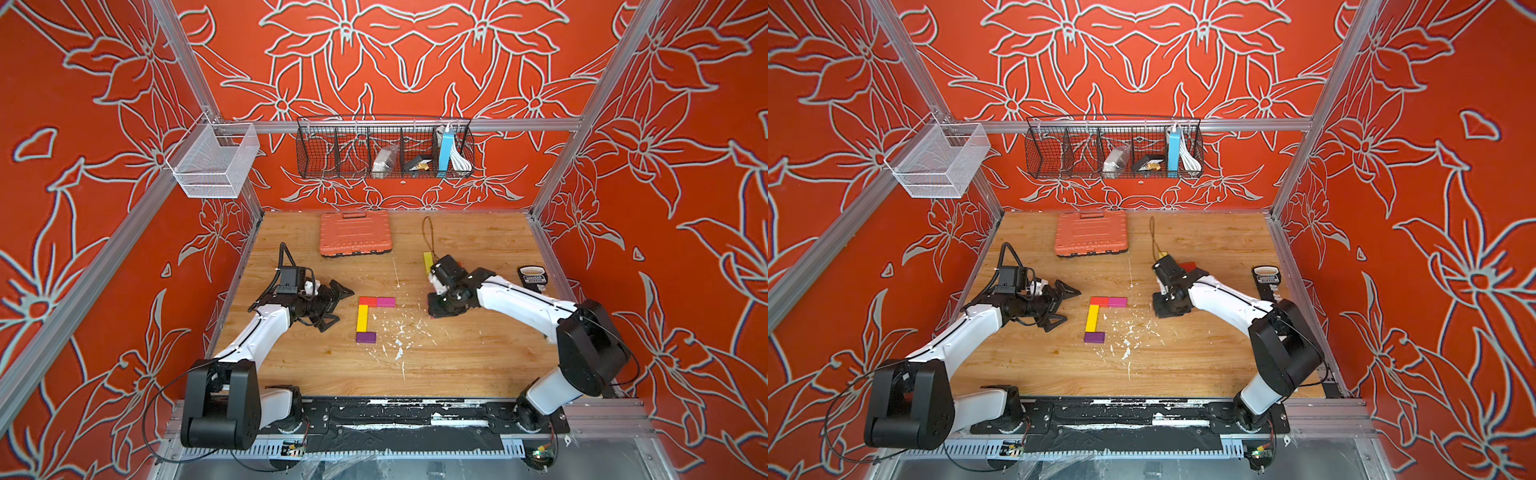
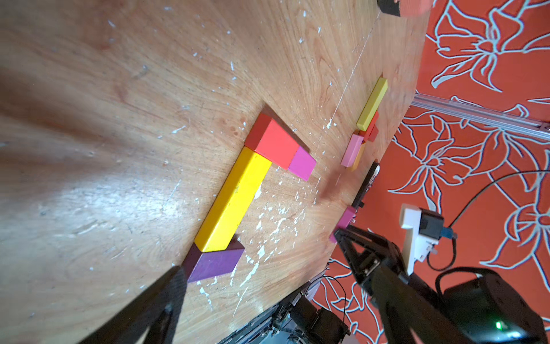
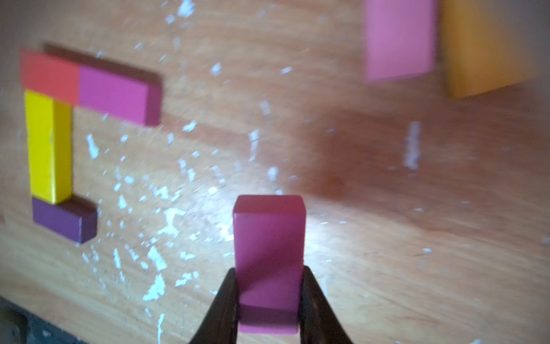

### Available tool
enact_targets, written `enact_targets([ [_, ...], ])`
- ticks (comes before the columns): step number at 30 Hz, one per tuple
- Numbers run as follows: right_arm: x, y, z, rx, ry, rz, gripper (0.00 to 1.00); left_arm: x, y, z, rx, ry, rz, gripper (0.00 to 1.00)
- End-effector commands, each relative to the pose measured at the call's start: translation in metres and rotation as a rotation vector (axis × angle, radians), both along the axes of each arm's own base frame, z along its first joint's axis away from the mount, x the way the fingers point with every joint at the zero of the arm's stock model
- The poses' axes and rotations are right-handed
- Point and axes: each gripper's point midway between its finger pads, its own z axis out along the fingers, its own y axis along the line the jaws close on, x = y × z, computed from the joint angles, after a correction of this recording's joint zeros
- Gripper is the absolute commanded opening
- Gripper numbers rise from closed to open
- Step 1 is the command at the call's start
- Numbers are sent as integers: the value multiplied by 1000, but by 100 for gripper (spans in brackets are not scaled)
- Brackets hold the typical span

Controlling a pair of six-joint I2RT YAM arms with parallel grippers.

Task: Assemble the letter c with building blocks
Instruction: Assemble the building block at the center of the board.

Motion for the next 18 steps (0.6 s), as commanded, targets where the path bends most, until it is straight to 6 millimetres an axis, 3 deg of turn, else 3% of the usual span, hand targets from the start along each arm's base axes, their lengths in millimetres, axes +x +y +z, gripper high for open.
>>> enact_targets([
  [1, -19, 29, 1, -22, -7, 139, 12, -8, 8, -2, 11, 13, 18, 98],
  [8, -53, 69, -19, -94, 14, 372, 13, -9, 19, 7, 17, -6, 58, 98],
  [18, -69, 96, -34, -112, 42, 494, 14, -18, 24, 3, 23, 7, 75, 99],
])
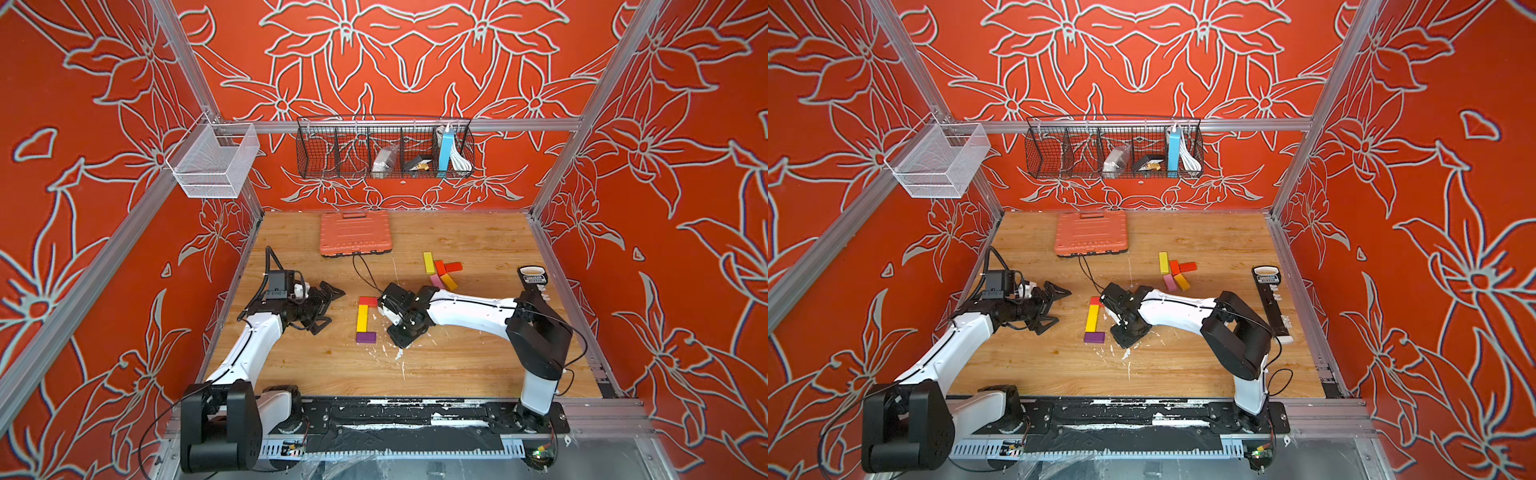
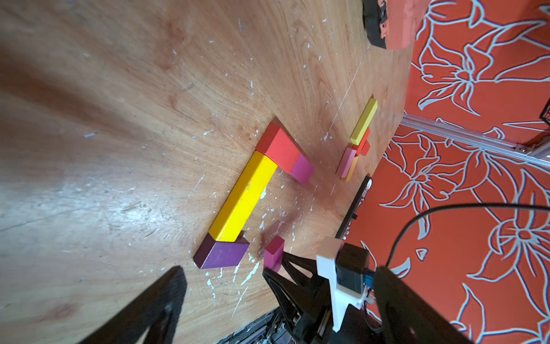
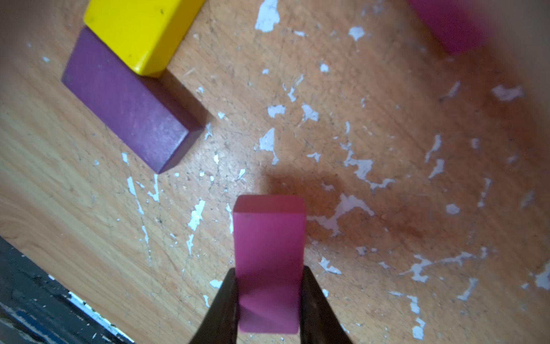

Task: Assemble the letter c with building blocks
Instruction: Assemble the building block at the center of the board.

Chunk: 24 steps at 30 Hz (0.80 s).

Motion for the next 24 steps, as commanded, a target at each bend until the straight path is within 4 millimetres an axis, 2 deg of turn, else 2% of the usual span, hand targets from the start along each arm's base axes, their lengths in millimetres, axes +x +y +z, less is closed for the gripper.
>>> enact_targets([
  [1, -8, 8, 1, -7, 11, 58, 15, -9, 2, -5, 9, 22, -3, 98],
  [9, -17, 9, -10, -45, 15, 84, 21, -8, 4, -4, -6, 16, -2, 98],
  [11, -18, 8, -12, -58, 9, 85, 29, -7, 3, -4, -10, 15, -4, 98],
  [14, -19, 4, -11, -80, -11, 83, 48, -7, 2, -4, -16, 15, -7, 98],
  [17, -20, -2, -10, -93, -27, 77, 59, -6, 2, -4, -21, 13, -5, 98],
  [20, -22, -9, -10, -108, -40, 70, 63, -7, 2, -4, -26, 12, -5, 98],
  [24, -20, -22, -12, -138, -69, 53, 64, -6, 2, -3, -27, 10, -7, 98],
])
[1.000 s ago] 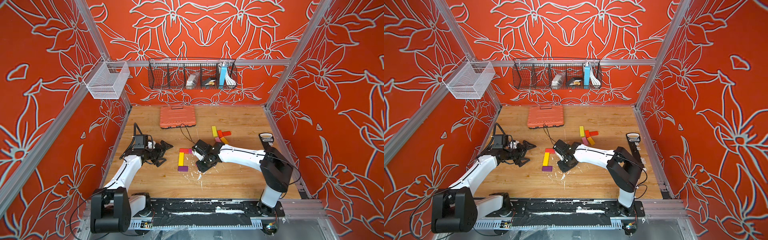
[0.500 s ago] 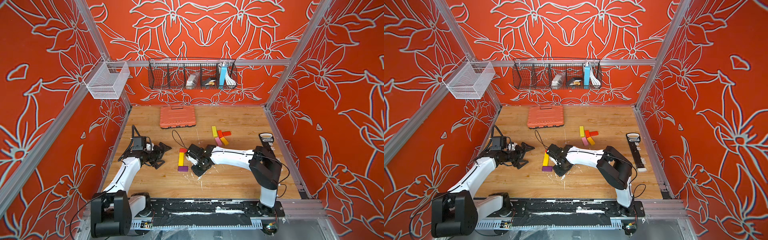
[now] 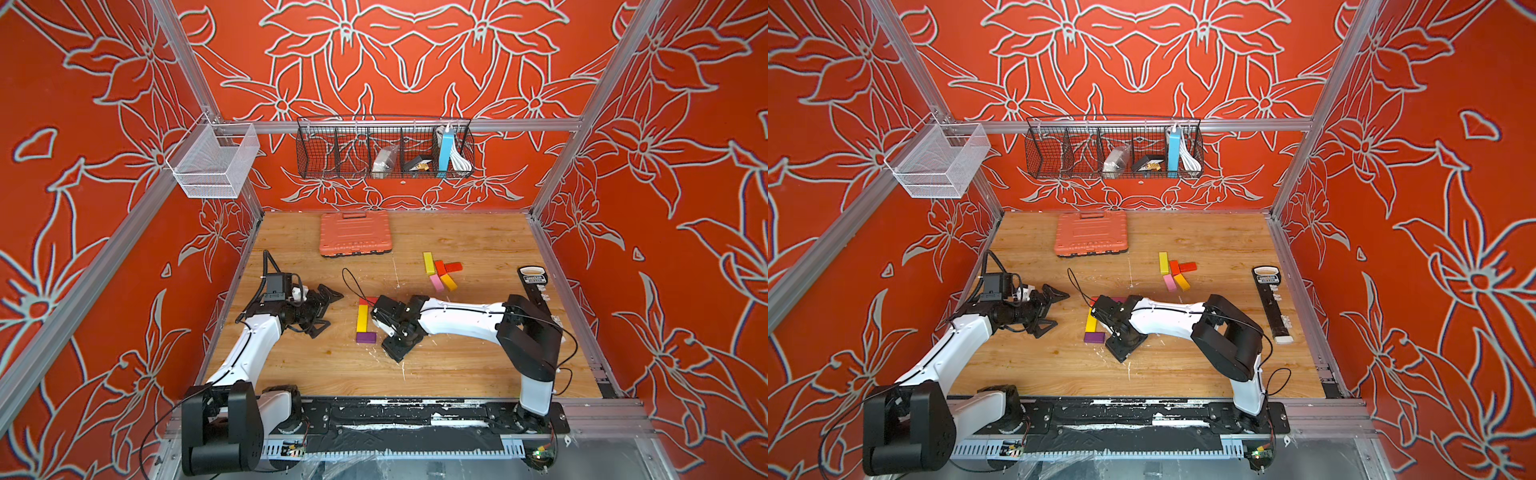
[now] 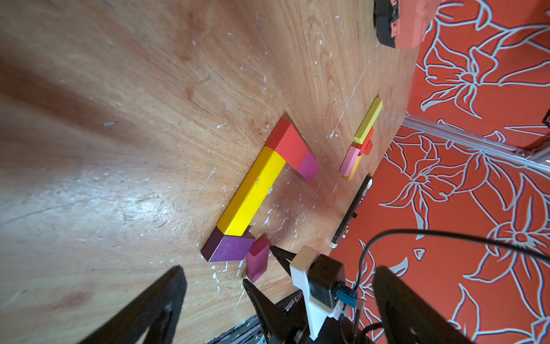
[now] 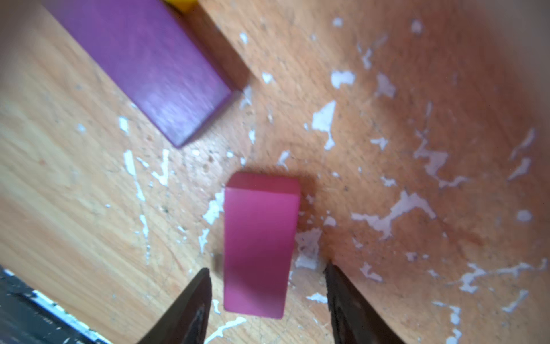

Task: Assemble the letter c with building blocks
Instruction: Assemble the building block at the center of the board.

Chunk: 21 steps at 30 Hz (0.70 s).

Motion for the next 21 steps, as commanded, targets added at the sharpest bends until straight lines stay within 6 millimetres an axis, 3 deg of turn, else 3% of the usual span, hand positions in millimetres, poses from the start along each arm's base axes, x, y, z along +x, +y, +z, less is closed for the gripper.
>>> enact_targets([
  [1, 1, -18, 3, -52, -48, -23, 64, -1, 0, 0, -8, -11, -10, 99],
  [15, 22, -34, 3, -56, -75, -106, 63, -3, 0, -1, -5, -8, -7, 99],
  [21, 19, -28, 6, -1, -45, -120, 63, -4, 0, -1, -7, -4, -7, 98],
])
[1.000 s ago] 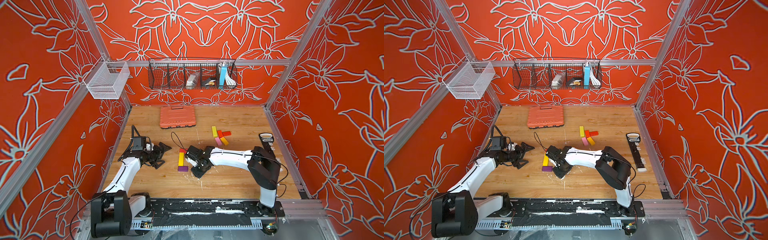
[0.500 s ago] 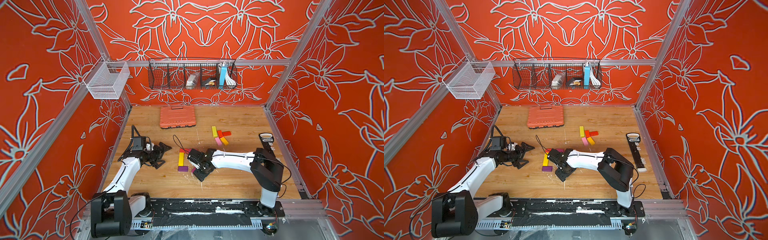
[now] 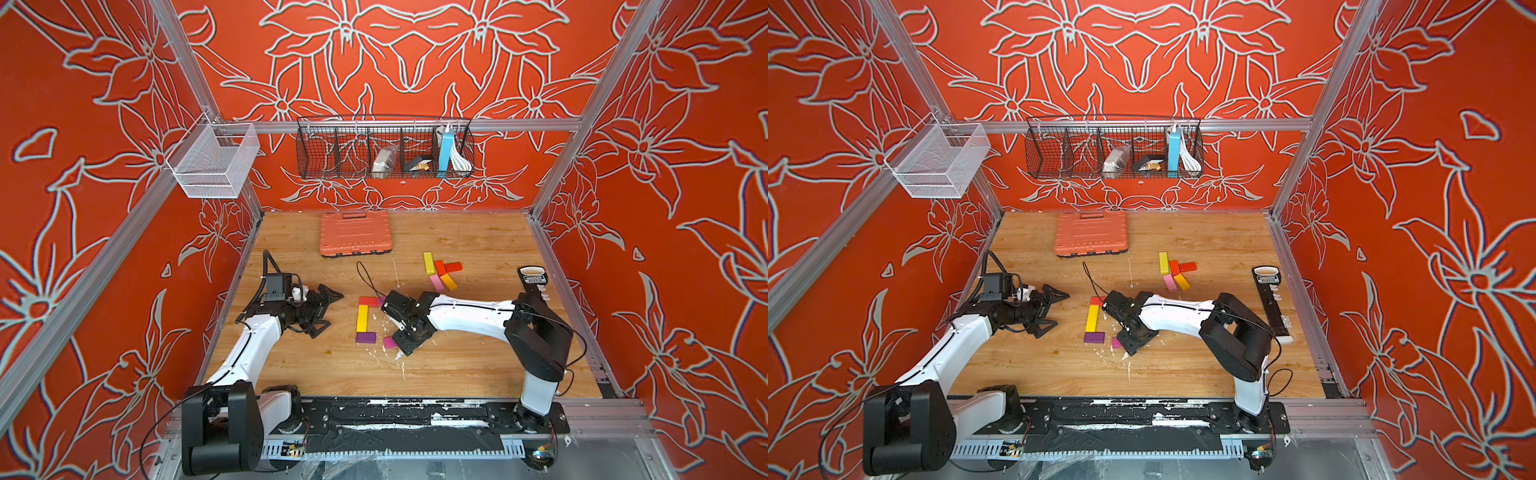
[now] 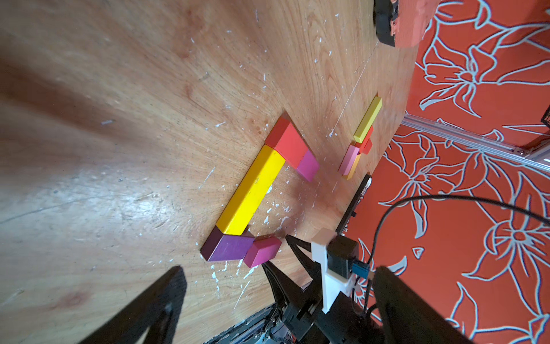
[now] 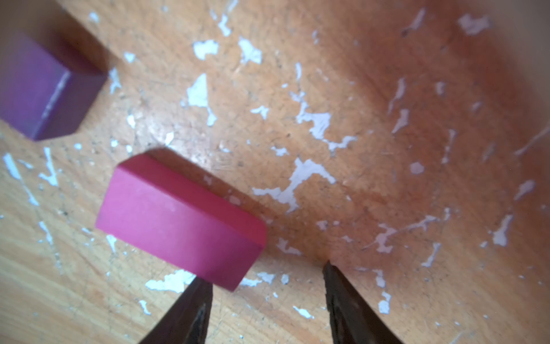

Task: Assemble the letter c with building blocks
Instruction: Assemble the building block at the center of the board.

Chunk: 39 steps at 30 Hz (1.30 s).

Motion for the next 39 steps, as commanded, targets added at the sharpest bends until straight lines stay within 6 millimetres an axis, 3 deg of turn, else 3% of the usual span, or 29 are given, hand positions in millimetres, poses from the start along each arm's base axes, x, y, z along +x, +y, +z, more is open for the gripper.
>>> enact_targets([
  [1, -6, 2, 7, 46, 11, -15, 63, -2, 0, 0, -2, -9, -6, 98],
  [16, -9, 22, 7, 124, 53, -37, 63, -3, 0, -3, -2, 0, -8, 98],
  [39, -8, 25, -1, 66, 30, -170, 62, -4, -1, -4, -8, -6, -12, 98],
])
